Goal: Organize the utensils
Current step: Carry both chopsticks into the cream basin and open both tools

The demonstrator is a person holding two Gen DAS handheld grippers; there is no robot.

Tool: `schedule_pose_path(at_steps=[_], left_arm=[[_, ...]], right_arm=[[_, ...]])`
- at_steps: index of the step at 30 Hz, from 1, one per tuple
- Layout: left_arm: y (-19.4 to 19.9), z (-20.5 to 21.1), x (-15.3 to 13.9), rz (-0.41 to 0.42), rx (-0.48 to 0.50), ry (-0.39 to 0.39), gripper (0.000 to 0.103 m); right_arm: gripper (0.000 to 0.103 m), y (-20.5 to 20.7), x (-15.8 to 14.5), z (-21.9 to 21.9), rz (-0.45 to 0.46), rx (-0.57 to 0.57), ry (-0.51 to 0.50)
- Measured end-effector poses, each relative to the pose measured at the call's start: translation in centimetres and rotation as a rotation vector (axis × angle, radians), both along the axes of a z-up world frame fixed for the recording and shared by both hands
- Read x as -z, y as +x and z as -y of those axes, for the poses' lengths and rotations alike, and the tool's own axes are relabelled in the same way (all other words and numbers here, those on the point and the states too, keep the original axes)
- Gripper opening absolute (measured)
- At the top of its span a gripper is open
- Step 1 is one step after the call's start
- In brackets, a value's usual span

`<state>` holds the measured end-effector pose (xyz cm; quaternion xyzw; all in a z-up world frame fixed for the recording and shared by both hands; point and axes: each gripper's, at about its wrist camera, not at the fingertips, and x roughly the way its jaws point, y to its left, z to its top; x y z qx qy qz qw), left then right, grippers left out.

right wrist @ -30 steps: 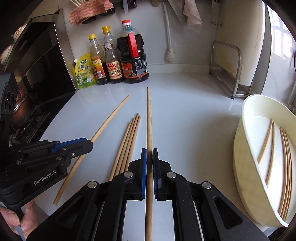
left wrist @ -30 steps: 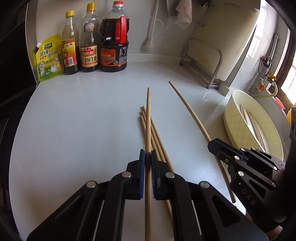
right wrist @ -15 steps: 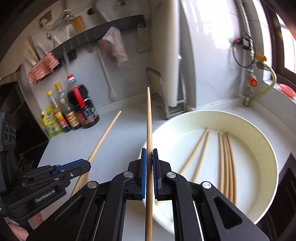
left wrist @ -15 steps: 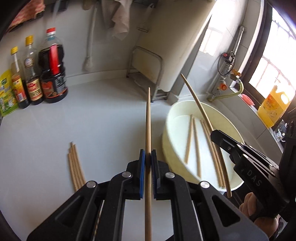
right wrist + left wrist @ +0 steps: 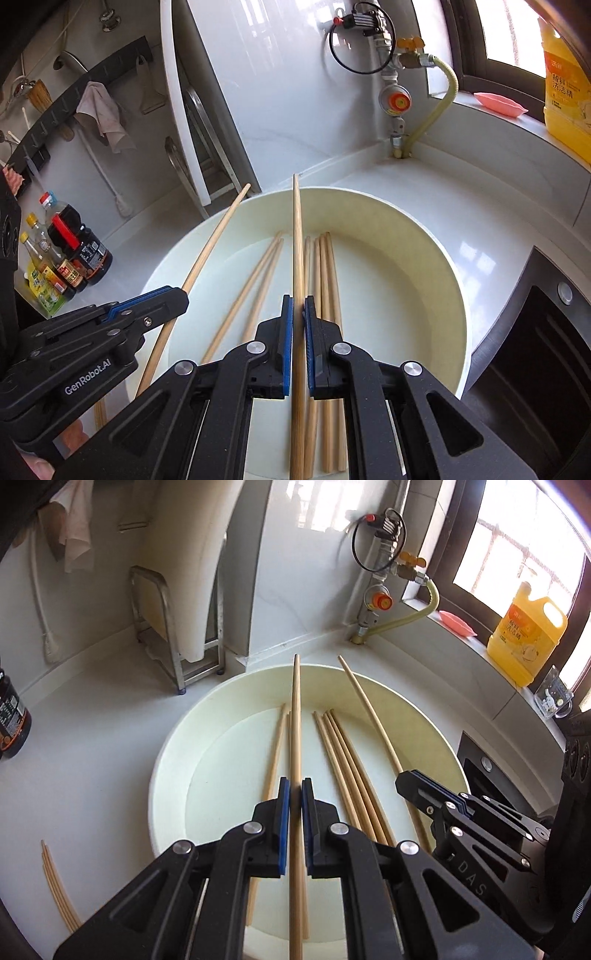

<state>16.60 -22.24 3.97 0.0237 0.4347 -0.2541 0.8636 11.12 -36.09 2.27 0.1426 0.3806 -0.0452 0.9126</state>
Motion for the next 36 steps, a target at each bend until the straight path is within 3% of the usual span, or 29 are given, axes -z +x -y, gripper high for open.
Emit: schedule_pose_path(at_steps=[14, 15, 19, 36], left_arm=[[1.6, 1.8, 3.4, -0.068, 0.001, 0.067, 0.008], [1.6, 1.7, 3.4, -0.067, -0.003, 0.067, 0.009], [1.4, 0.8, 2.9, -0.048, -0.024, 0.052, 0.032], [-0.2, -1.9, 1.4, -0.011, -0.057, 0.055, 0.035]], right_arm=[[0.006, 1.2, 2.5, 0.7, -0.095, 0.006, 0.028], [0.006, 1.2, 2.4, 0.7, -0.093, 0.009, 0.024], [0.008, 1.0, 2.1, 0.9, -0.083, 0.02, 0.02], [0.008, 0.6, 0.9, -0.1, -0.054, -0.012, 0.01]])
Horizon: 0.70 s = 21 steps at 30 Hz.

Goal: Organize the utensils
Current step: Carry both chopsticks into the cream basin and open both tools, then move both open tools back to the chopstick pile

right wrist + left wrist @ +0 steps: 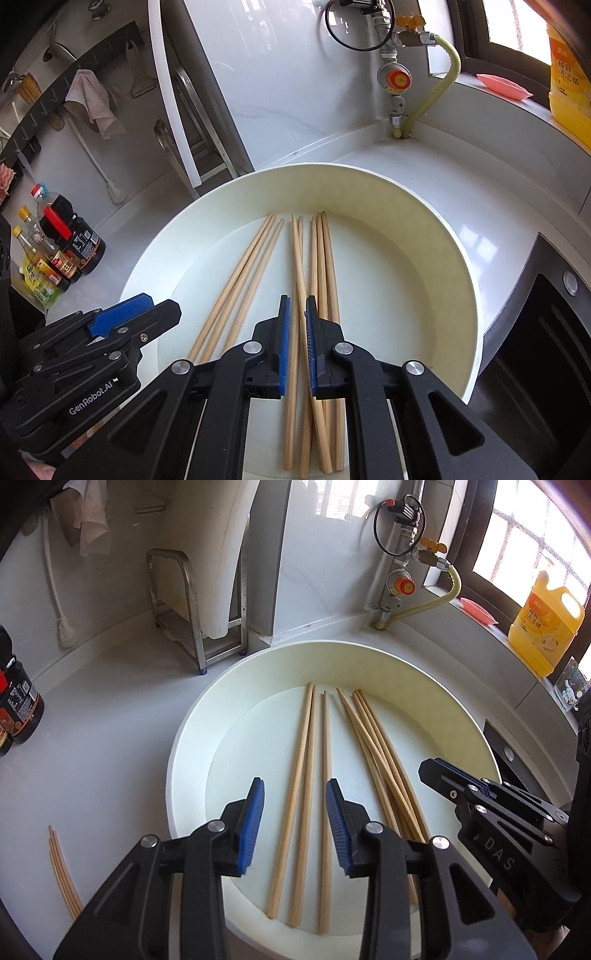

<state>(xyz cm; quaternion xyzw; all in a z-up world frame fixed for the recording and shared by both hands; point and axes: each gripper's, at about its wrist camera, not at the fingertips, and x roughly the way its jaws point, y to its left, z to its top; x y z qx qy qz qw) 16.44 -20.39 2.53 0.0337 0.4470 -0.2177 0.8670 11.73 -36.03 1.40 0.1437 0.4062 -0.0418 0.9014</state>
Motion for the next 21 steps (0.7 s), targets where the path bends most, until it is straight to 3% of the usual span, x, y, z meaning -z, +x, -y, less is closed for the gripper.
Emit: schedule_pose_path(at_steps=[21], left_arm=[[-3.9, -8.0, -1.8, 0.058, -0.119, 0.012, 0.041]], right_arm=[[0.016, -0.9, -3.1, -5.5, 0.075, -0.14, -0.025]])
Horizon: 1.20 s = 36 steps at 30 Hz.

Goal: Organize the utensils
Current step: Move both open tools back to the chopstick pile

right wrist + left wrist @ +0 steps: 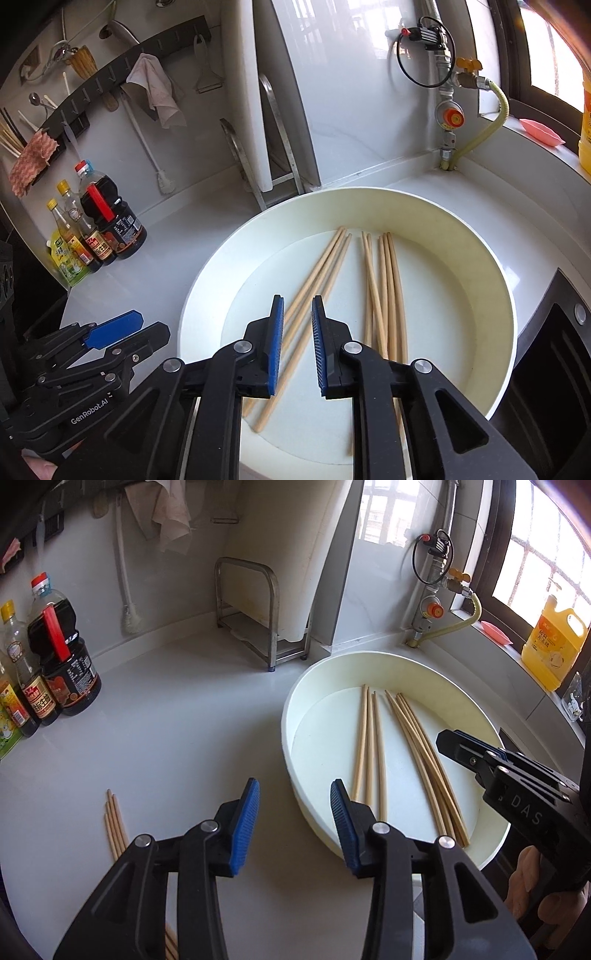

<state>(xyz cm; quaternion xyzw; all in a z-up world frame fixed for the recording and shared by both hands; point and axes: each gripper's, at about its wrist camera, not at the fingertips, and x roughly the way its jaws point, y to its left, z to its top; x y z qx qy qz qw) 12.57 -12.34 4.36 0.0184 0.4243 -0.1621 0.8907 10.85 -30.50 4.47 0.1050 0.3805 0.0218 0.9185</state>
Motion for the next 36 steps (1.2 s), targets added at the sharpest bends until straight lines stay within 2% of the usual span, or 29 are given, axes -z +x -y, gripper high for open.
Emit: schedule_pose_path(at_steps=[7, 13, 17, 22, 31, 36], left_arm=[[-1.7, -4.1, 0.2, 0.017, -0.073, 0.016, 0.042], [-3.3, -8.4, 0.4, 0.033, -0.156, 0.02, 0.046], [-4.6, -11.8, 1.1, 0.031, -0.223, 0.028, 0.046], [-6.6, -15.7, 2.2, 0.039, -0.312, 0.051, 0.051], [-8.8, -20.9, 4.3, 0.005, -0.414, 0.03, 0.057], [-9.0, -21.9, 5.7, -0.021, -0.433, 0.01, 0.059]], right_arm=[[0.017, 0.1, 0.0, -4.2, -0.001, -0.089, -0.024], [0.02, 0.2, 1.2, -8.9, -0.019, -0.195, -0.058], [0.02, -0.4, 1.5, -11.7, -0.006, -0.266, -0.055], [0.024, -1.5, 1.7, -14.8, 0.013, -0.344, -0.029], [0.027, -2.3, 5.0, -20.3, -0.036, -0.464, -0.055], [0.027, -2.4, 6.9, -21.7, -0.082, -0.497, -0.07]])
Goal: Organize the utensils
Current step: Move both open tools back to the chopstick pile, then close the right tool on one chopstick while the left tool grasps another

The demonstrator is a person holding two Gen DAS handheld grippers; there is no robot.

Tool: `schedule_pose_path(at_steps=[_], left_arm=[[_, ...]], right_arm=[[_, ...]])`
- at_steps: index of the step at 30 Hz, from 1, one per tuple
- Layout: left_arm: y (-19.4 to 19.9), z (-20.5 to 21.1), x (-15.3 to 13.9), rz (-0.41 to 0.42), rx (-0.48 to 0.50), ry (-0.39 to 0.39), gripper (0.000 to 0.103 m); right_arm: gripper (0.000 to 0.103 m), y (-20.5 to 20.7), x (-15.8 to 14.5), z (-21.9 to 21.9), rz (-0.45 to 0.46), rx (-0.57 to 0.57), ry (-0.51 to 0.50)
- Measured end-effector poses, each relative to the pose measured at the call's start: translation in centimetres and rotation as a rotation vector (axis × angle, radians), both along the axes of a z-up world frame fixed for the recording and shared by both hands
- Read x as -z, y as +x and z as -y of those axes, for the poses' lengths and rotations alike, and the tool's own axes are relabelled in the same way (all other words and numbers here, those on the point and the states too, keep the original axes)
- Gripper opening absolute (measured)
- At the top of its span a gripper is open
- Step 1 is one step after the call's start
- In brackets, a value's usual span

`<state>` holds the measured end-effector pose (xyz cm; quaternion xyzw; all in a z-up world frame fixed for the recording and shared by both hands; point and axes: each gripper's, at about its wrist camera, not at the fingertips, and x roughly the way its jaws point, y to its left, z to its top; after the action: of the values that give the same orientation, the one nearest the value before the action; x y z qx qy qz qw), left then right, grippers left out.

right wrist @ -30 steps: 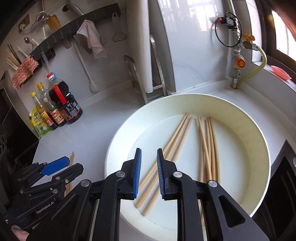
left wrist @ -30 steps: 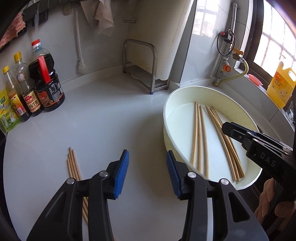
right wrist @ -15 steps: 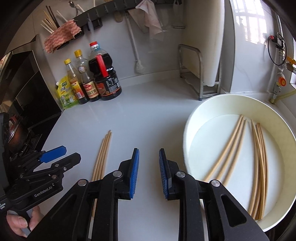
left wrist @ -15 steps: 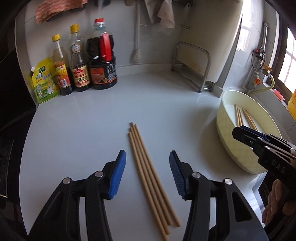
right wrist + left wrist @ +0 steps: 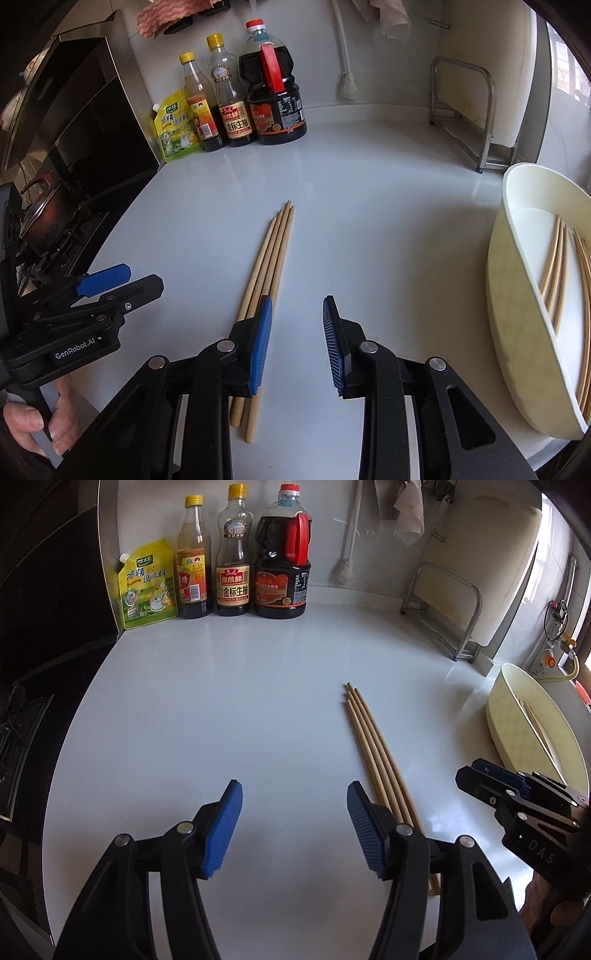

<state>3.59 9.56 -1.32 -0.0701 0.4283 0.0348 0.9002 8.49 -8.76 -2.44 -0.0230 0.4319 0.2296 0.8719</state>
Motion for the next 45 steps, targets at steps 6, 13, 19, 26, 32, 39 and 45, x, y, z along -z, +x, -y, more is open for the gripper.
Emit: schedule_pose_path(at_steps=[6, 13, 19, 26, 32, 39, 45], left_arm=[[-0.1, -0.5, 1.1, -0.009, -0.008, -0.024, 0.065], [0.3, -0.2, 1.8, -0.02, 0.003, -0.026, 0.066], [0.6, -0.1, 2.3, -0.027, 0.01, -0.024, 0.066], [0.8, 0.1, 2.7, -0.034, 0.014, -0.024, 0.067], [0.7, 0.4, 2.8, -0.036, 0.016, -0.024, 0.067], [0.9, 0.8, 2.7, -0.037, 0.02, -0.014, 0.068], [1.1, 1.4, 2.9, -0.048, 0.028, -0.017, 0.068]], right_arm=[[0.028, 0.3, 1.9, -1.0, -0.039, -0.016, -0.031], [0.033, 0.4, 3.0, -1.5, -0.055, -0.027, -0.054], [0.033, 0.2, 3.4, -1.9, -0.053, -0.032, -0.075], [0.033, -0.1, 3.6, -2.5, -0.038, -0.046, -0.102], [0.033, -0.3, 3.7, -2.9, -0.026, -0.058, -0.128], [0.026, -0.6, 3.8, -3.2, -0.011, -0.071, -0.163], [0.007, -0.8, 3.9, -3.2, -0.009, -0.076, -0.174]])
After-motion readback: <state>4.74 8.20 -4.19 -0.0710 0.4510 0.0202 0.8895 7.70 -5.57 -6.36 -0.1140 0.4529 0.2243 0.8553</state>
